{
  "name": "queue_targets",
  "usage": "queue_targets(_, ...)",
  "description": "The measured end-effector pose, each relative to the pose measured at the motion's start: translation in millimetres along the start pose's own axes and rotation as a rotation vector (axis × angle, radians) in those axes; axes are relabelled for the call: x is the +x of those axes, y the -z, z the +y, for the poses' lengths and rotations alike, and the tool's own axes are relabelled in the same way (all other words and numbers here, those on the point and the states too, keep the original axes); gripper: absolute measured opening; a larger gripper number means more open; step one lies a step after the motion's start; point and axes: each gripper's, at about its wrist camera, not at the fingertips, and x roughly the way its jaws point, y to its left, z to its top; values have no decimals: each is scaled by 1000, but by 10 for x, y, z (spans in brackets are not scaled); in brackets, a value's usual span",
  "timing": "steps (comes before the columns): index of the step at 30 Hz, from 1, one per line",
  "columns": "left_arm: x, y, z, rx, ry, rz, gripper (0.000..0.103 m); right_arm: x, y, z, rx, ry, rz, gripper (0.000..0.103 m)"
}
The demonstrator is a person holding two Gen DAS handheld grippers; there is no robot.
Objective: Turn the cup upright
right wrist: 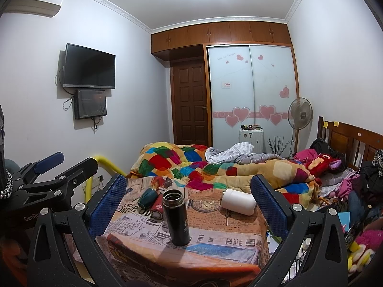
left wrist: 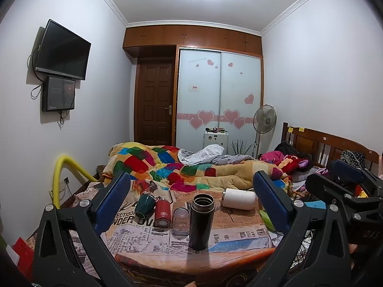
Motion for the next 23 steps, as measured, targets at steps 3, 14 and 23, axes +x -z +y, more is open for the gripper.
queue_targets(3, -9, 6, -12, 0, 0, -2, 103, -2, -1, -2, 1, 0, -1, 103)
queue_targets(14, -6, -13, -46, -1, 11, 6, 103, -4, 7, -9, 2, -1, 1, 103)
queue_targets(23, 28, 44, 12, -4, 4, 19, 103, 26, -12, -2, 2, 1, 11, 103)
